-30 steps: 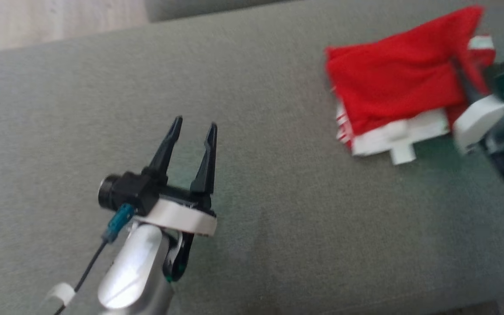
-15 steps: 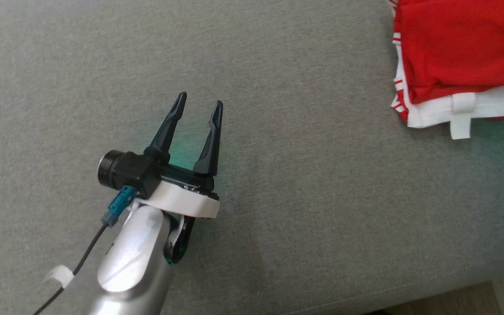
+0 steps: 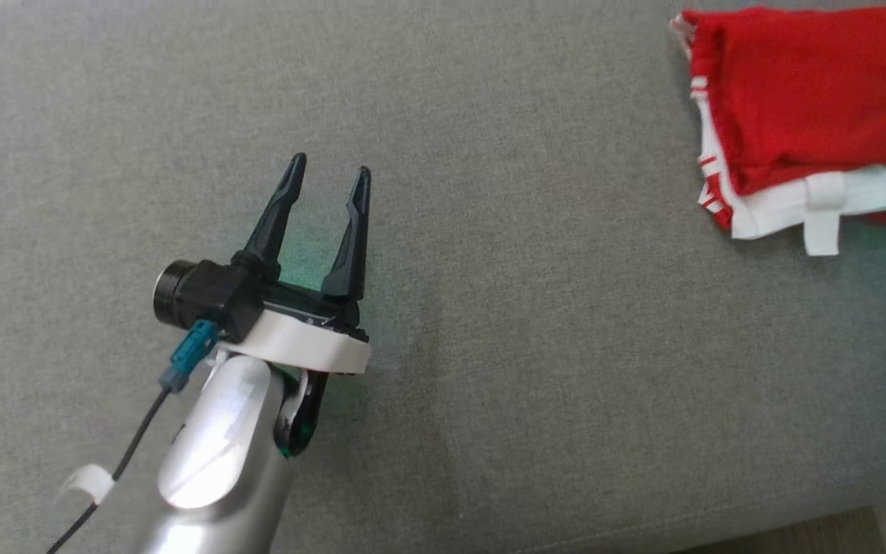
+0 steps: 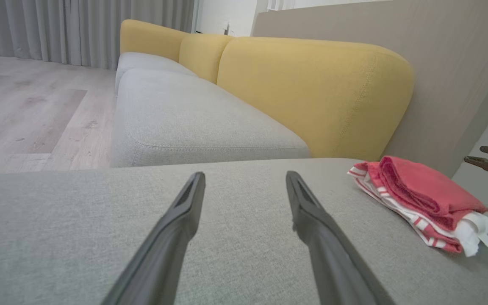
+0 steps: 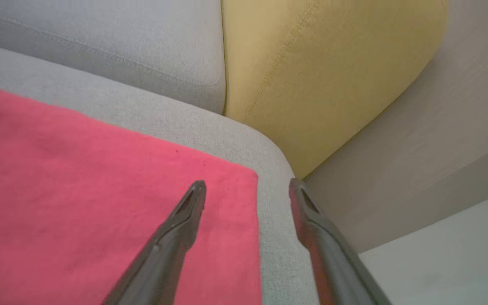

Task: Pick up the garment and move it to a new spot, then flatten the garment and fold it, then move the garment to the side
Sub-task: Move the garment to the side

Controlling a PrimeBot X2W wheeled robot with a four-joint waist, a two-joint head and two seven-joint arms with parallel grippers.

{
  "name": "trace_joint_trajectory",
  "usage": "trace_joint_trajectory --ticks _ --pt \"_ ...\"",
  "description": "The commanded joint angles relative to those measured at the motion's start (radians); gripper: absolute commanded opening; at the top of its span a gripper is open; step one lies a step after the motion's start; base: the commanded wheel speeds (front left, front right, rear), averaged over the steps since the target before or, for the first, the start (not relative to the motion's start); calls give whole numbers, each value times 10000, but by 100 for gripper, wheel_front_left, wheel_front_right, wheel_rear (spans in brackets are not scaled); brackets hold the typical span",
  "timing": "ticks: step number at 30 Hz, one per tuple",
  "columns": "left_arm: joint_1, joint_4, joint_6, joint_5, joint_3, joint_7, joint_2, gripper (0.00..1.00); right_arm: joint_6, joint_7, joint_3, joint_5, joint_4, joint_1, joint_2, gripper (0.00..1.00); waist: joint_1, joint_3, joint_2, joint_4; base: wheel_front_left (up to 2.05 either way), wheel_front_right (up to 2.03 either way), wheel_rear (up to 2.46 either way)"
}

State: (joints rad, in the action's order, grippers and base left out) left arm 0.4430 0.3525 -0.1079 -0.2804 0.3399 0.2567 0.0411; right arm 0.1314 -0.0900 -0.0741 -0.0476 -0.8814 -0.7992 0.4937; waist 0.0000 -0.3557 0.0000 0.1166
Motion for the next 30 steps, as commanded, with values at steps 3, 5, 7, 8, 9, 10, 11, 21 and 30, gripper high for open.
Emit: trace_joint_trajectory --ticks 3,5,7,8,9,10,11,21,30 --pt "-113 -298 -67 7 -488 51 91 100 -7 -301 -64 -75 302 -45 -195 100 0 588 0 -62 0 0 0" --pt "-266 -302 -47 -18 -593 51 91 100 -7 -389 -116 3 384 1 -405 100 0 898 0 -109 0 0 0" --pt "-346 -305 -31 -41 -657 51 91 100 -7 -434 -147 85 440 28 -521 100 0 1043 0 -137 0 0 0" --pt "-433 -286 -9 -97 -728 51 91 100 -7 -467 -189 210 496 63 -645 100 0 1187 0 -176 0 0 0" --pt "-508 -266 9 -149 -790 51 91 100 -7 -486 -242 363 570 96 -772 100 0 1314 0 -219 0 0 0" --pt "-566 -262 23 -147 -839 51 91 100 -7 -537 -312 507 684 131 -880 100 0 1421 0 -259 0 0 0" --pt "-617 -263 34 -130 -887 51 91 100 -7 -604 -381 643 828 171 -982 100 0 1522 0 -310 0 0 0" --pt "-1500 -339 154 -238 -1866 51 91 100 -7 -847 -823 2297 2528 1070 -2585 100 0 2503 0 -838 0 0 0" --pt "-2410 -361 90 -539 -2055 51 91 100 -7 -1204 91 3115 3460 3580 -4313 100 0 3293 0 -1373 0 0 0"
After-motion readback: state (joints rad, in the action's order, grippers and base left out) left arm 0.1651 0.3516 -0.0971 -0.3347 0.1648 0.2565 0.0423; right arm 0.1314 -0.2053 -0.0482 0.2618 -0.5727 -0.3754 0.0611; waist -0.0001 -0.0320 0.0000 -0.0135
